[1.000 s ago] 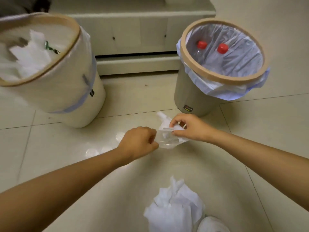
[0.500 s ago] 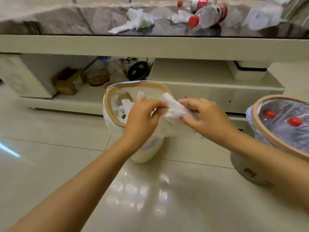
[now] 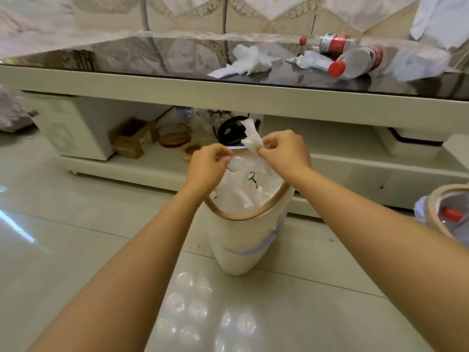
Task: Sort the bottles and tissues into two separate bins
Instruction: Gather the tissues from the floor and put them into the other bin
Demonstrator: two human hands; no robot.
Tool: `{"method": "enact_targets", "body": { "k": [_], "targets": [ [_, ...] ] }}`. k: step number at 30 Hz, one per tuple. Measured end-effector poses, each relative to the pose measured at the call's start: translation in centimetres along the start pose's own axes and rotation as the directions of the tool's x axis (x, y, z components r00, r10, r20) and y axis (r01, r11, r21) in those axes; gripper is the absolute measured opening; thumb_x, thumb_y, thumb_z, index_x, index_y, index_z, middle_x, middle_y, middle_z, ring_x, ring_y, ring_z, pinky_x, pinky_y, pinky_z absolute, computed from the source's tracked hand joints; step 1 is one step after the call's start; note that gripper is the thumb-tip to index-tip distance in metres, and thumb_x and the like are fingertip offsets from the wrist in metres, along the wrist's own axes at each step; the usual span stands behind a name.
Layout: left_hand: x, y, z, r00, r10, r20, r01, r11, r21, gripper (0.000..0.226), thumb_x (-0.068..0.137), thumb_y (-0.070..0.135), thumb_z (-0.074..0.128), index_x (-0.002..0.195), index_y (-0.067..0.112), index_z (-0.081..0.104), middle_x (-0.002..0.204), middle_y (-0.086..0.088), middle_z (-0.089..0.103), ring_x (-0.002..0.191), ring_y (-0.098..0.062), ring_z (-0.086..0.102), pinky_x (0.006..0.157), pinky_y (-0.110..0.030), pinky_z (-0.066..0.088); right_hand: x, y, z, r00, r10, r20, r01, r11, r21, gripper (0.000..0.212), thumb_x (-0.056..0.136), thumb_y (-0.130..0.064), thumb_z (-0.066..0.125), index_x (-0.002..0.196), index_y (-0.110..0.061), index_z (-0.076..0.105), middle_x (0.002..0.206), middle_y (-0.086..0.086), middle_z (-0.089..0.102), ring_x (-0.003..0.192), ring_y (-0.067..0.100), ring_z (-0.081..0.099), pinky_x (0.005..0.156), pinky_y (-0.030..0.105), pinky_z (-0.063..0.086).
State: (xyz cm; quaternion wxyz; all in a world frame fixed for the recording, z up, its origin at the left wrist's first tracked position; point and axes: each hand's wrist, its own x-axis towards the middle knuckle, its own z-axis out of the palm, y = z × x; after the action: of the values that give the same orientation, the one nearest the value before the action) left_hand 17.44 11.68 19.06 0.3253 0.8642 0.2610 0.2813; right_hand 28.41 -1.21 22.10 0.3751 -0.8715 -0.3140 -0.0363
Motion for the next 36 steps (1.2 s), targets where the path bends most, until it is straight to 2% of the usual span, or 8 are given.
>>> {"method": "enact_targets", "body": {
  "k": [5, 8, 12, 18, 23, 26, 29, 36],
  "targets": [
    [0.0, -2.7, 2.3, 0.868, -0.192, 0.457, -0.060, 0.875, 0.481, 0.049, 0.092, 0.012, 0.038, 0.135, 0.033, 0.049, 0.143, -0.002, 0.048, 0.134, -0.025, 0.037, 0.109, -0.039, 0.033, -0.2, 2.3, 3.7, 0.978, 0.120, 0.172, -0.072, 0.963, -0.260, 0.031, 0.082, -0.013, 0.054, 0.052, -0.017, 0.048, 0.055, 0.001, 0.044, 0.057, 0.023, 0.045, 0.050, 0.027, 0.033],
    [-0.1, -2.0, 3.1, 0.840, -0.162, 0.517, -0.288, 0.675, 0.679, 0.043, 0.098, 0.036, 0.036, 0.140, 0.037, 0.044, 0.156, -0.006, 0.025, 0.145, -0.031, 0.009, 0.114, -0.046, 0.008, -0.8, 1.9, 4.8, 0.957, 0.056, 0.285, 0.097, 0.864, -0.494, 0.015, 0.083, -0.011, 0.054, 0.074, -0.016, 0.065, 0.075, 0.003, 0.058, 0.077, 0.026, 0.058, 0.059, 0.028, 0.037],
    [0.4, -1.8, 4.6, 0.739, -0.254, 0.624, -0.355, 0.641, 0.681, 0.047, 0.094, 0.044, 0.045, 0.138, 0.027, 0.048, 0.150, -0.007, 0.034, 0.137, -0.031, 0.028, 0.111, -0.045, 0.025, -1.3, 1.9, 6.0, 0.938, 0.026, 0.345, 0.163, 0.846, -0.508, 0.023, 0.084, -0.003, 0.052, 0.102, -0.013, 0.063, 0.102, 0.006, 0.063, 0.094, 0.026, 0.060, 0.068, 0.031, 0.044],
    [0.9, -2.4, 5.7, 0.584, -0.478, 0.657, -0.332, 0.597, 0.730, 0.057, 0.090, 0.041, 0.051, 0.142, 0.024, 0.038, 0.138, -0.004, 0.047, 0.124, -0.029, 0.046, 0.103, -0.040, 0.037, -0.2, 1.7, 6.4, 0.620, 0.265, 0.739, 0.331, 0.765, -0.552, 0.046, 0.094, -0.015, 0.037, 0.139, -0.020, 0.042, 0.143, 0.007, 0.044, 0.127, 0.028, 0.043, 0.105, 0.040, 0.037],
    [0.7, -2.4, 6.3, 0.531, -0.576, 0.622, -0.211, 0.620, 0.755, 0.068, 0.098, 0.041, 0.045, 0.151, 0.017, 0.011, 0.153, -0.008, 0.026, 0.138, -0.028, 0.030, 0.112, -0.040, 0.026, 0.9, 2.6, 8.3, 0.393, 0.459, 0.797, 0.358, 0.722, -0.592, 0.050, 0.096, -0.020, 0.035, 0.145, -0.015, 0.030, 0.148, 0.012, 0.035, 0.130, 0.033, 0.037, 0.109, 0.041, 0.030],
    [0.9, -2.9, 6.6, 0.501, -0.580, 0.642, -0.204, 0.642, 0.739, 0.052, 0.098, 0.031, 0.047, 0.145, 0.013, 0.034, 0.146, -0.007, 0.040, 0.132, -0.028, 0.041, 0.108, -0.040, 0.034, 1.0, 2.9, 9.1, 0.316, 0.532, 0.786, 0.320, 0.720, -0.616, 0.046, 0.098, -0.026, 0.035, 0.142, -0.011, 0.035, 0.143, 0.014, 0.038, 0.128, 0.032, 0.039, 0.110, 0.040, 0.030],
    [1.4, -3.6, 7.2, 0.478, -0.551, 0.684, -0.180, 0.701, 0.690, 0.038, 0.092, 0.030, 0.058, 0.126, 0.013, 0.060, 0.129, -0.006, 0.060, 0.117, -0.025, 0.057, 0.091, -0.034, 0.048, 1.1, 3.1, 9.3, 0.468, 0.380, 0.798, 0.302, 0.780, -0.548, 0.043, 0.098, -0.024, 0.039, 0.139, -0.012, 0.042, 0.140, 0.010, 0.046, 0.125, 0.030, 0.044, 0.106, 0.041, 0.034],
    [2.4, -1.1, 3.5, 0.849, -0.147, 0.508, -0.280, 0.689, 0.669, 0.028, 0.089, 0.045, 0.058, 0.105, 0.025, 0.068, 0.097, 0.005, 0.065, 0.090, -0.017, 0.058, 0.081, -0.030, 0.047, 2.0, 3.5, 4.3, 0.822, -0.058, 0.566, 0.254, 0.927, -0.274, 0.029, 0.089, -0.023, 0.052, 0.114, -0.029, 0.064, 0.115, -0.003, 0.064, 0.104, 0.020, 0.058, 0.089, 0.039, 0.049]
  ]
}}
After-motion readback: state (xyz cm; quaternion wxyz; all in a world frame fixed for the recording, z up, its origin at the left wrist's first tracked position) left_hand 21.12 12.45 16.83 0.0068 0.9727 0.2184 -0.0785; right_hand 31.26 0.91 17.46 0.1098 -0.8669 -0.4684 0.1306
